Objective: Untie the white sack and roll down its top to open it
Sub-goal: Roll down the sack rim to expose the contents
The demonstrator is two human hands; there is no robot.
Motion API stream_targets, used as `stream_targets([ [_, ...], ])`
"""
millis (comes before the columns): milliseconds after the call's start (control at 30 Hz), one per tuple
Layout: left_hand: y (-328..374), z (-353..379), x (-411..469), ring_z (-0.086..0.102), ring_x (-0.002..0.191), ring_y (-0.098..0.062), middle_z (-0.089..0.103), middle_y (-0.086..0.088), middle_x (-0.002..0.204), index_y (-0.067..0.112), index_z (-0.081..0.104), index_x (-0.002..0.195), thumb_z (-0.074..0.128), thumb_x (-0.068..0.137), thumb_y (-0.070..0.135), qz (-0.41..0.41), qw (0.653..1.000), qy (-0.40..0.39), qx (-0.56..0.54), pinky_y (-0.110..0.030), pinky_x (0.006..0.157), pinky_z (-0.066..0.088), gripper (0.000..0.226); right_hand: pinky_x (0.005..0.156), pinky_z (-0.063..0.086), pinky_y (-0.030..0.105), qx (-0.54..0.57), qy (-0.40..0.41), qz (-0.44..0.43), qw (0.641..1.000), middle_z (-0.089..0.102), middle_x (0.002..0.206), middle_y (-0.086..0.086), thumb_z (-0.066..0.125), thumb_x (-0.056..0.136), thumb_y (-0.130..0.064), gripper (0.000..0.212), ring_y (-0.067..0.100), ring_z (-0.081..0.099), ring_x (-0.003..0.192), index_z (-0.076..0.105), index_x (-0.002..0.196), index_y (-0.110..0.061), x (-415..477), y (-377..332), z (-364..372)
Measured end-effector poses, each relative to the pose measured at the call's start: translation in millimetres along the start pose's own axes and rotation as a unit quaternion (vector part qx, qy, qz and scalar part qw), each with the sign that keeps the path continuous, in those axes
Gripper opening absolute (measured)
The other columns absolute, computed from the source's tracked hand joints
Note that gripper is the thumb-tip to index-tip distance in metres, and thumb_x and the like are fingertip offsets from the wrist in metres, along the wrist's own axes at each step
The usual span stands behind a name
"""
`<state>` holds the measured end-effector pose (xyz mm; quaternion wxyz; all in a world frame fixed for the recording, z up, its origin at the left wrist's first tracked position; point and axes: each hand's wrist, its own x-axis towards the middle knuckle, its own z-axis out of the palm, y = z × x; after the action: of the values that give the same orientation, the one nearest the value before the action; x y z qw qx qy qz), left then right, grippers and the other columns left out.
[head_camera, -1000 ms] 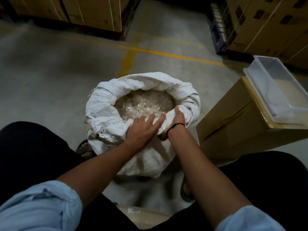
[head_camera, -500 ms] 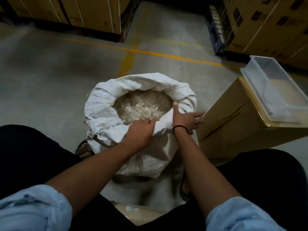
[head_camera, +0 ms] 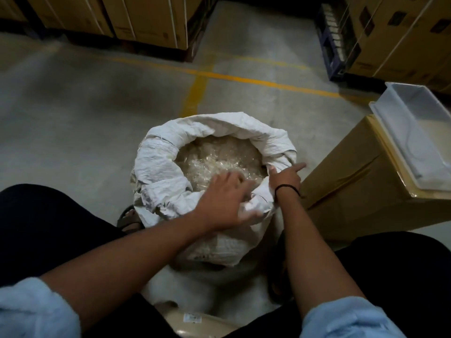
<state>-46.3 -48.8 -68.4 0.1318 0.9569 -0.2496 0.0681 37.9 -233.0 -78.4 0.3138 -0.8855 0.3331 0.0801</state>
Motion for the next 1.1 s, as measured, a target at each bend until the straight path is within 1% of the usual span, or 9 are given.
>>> stream_targets([
  [100, -49.5, -34.2, 27.1, 0.025, 0.145, -0.042, 0.035, -0.016, 0.154, 0.026, 0.048, 0.141, 0.056, 0.085, 0.065, -0.128, 0.979, 0.093, 0.126, -0.058, 0.122, 0.016, 0.069, 0.114, 0.014, 0.066, -0.086, 0.087, -0.053, 0.991, 0.014, 0.161, 0.027, 0.058, 0.084, -0.067, 0.113, 0.045, 0.016, 0.147, -0.012, 0.156, -0.016, 6.1, -23.2, -8.4],
  [233, -124.1, -40.7, 39.1, 0.013, 0.151, -0.05, 0.02, -0.023, 0.164, 0.022, 0.027, 0.157, 0.048, 0.089, 0.071, -0.224, 0.955, 0.009, 0.195, -0.061, 0.123, 0.007, 0.086, 0.116, 0.018, 0.063, -0.123, 0.135, -0.237, 0.954, 0.008, 0.164, 0.018, 0.053, 0.087, -0.067, 0.104, 0.044, 0.012, 0.149, -0.003, 0.158, -0.016, 8.3, -61.1, 8.7],
  [533, -188.6, -5.8, 74.9, 0.048, 0.129, -0.048, 0.049, -0.022, 0.148, 0.02, 0.029, 0.154, 0.044, 0.09, 0.07, -0.201, 0.953, -0.069, 0.217, -0.058, 0.113, 0.032, 0.082, 0.114, 0.013, 0.065, -0.218, 0.122, -0.302, 0.92, 0.053, 0.138, 0.016, 0.041, 0.097, -0.049, 0.081, 0.037, 0.043, 0.133, 0.002, 0.157, -0.012, 79.8, -76.0, 61.1],
  [700, -226.0, -8.7, 98.4, 0.066, 0.097, -0.038, 0.07, -0.014, 0.106, 0.017, 0.05, 0.127, 0.057, 0.092, 0.058, -0.259, 0.963, -0.067, 0.016, -0.042, 0.08, 0.053, 0.054, 0.094, 0.043, 0.041, -0.145, -0.017, -0.324, 0.935, 0.066, 0.122, 0.023, 0.045, 0.101, -0.04, 0.06, 0.04, 0.061, 0.112, 0.027, 0.153, -0.014, 121.6, -109.5, 40.0],
  [767, -244.8, -34.7, 110.8, 0.065, 0.102, -0.029, 0.071, -0.008, 0.104, 0.02, 0.063, 0.111, 0.069, 0.087, 0.045, -0.305, 0.904, -0.09, -0.285, -0.031, 0.082, 0.054, 0.036, 0.088, 0.044, 0.027, -0.046, -0.13, -0.36, 0.923, 0.065, 0.127, 0.018, 0.054, 0.101, -0.034, 0.045, 0.032, 0.062, 0.116, 0.05, 0.14, -0.012, 132.4, -128.0, 16.7],
  [833, -261.5, -66.8, 113.1, 0.069, 0.095, -0.025, 0.075, -0.007, 0.099, 0.015, 0.073, 0.101, 0.073, 0.082, 0.016, -0.344, 0.772, -0.091, -0.527, -0.022, 0.076, 0.058, 0.019, 0.079, 0.045, 0.011, 0.007, -0.226, -0.388, 0.893, 0.069, 0.12, 0.009, 0.058, 0.101, -0.026, 0.031, 0.012, 0.065, 0.105, 0.063, 0.127, -0.01, 131.6, -139.9, -1.6],
  [967, -273.8, -63.7, 77.7, 0.075, 0.074, -0.028, 0.078, -0.015, 0.09, 0.007, 0.082, 0.095, 0.073, 0.061, 0.023, -0.425, 0.583, -0.1, -0.686, -0.035, 0.071, 0.063, 0.039, 0.071, 0.048, 0.007, 0.07, -0.32, -0.309, 0.893, 0.071, 0.096, -0.009, 0.053, 0.103, -0.025, 0.02, -0.007, 0.064, 0.079, 0.069, 0.108, -0.015, 118.2, -136.5, 11.1],
  [1033, -268.1, -40.8, 67.1, 0.074, 0.08, -0.026, 0.077, -0.016, 0.1, 0.002, 0.074, 0.117, 0.066, 0.075, 0.022, -0.457, 0.556, -0.056, -0.692, -0.032, 0.077, 0.062, 0.047, 0.079, 0.049, 0.012, 0.064, -0.286, -0.285, 0.913, 0.072, 0.108, -0.005, 0.06, 0.097, -0.042, 0.032, 0.003, 0.066, 0.095, 0.067, 0.115, -0.016, 117.1, -139.1, 28.5],
  [1100, -265.6, -28.4, 67.4, 0.073, 0.095, -0.024, 0.072, -0.016, 0.119, 0.005, 0.063, 0.133, 0.074, 0.079, 0.029, -0.503, 0.639, 0.018, -0.581, -0.029, 0.083, 0.056, 0.06, 0.097, 0.048, 0.027, 0.021, -0.177, -0.265, 0.948, 0.065, 0.13, 0.004, 0.07, 0.08, -0.065, 0.078, 0.018, 0.062, 0.116, 0.051, 0.138, -0.017, 114.1, -145.4, 31.0],
])
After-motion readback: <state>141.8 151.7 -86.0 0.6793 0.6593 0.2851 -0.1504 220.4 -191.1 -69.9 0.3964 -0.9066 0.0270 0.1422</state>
